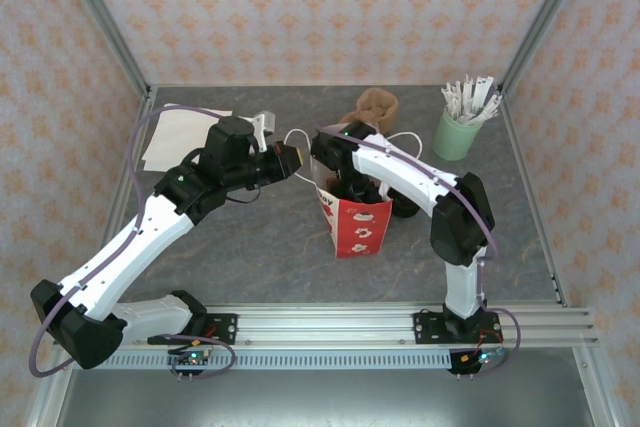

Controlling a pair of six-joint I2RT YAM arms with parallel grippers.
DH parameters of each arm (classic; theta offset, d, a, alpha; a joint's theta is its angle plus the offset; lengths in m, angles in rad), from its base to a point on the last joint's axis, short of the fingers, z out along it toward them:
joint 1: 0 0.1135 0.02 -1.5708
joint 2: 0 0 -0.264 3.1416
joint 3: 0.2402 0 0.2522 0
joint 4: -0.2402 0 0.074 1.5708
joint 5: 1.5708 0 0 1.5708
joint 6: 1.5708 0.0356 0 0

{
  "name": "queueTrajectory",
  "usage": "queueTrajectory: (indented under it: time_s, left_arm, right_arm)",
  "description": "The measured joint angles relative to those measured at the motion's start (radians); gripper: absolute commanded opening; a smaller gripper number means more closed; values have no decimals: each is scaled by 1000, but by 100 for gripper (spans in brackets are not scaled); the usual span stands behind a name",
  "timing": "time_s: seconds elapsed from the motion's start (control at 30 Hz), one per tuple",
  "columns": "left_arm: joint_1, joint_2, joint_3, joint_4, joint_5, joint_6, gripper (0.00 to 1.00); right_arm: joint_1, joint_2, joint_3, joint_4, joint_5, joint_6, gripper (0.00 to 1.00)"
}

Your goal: Pack the takeout coffee

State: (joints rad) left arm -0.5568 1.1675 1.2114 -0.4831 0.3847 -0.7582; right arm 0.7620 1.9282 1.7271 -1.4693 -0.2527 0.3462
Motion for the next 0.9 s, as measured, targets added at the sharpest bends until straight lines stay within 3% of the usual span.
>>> queueTrajectory:
  time_s: [0.9]
  left_arm:
    - [0,0,2,-25,0,0,5]
  right_arm:
    - [-26,-34,-54,24,-10,-15,79]
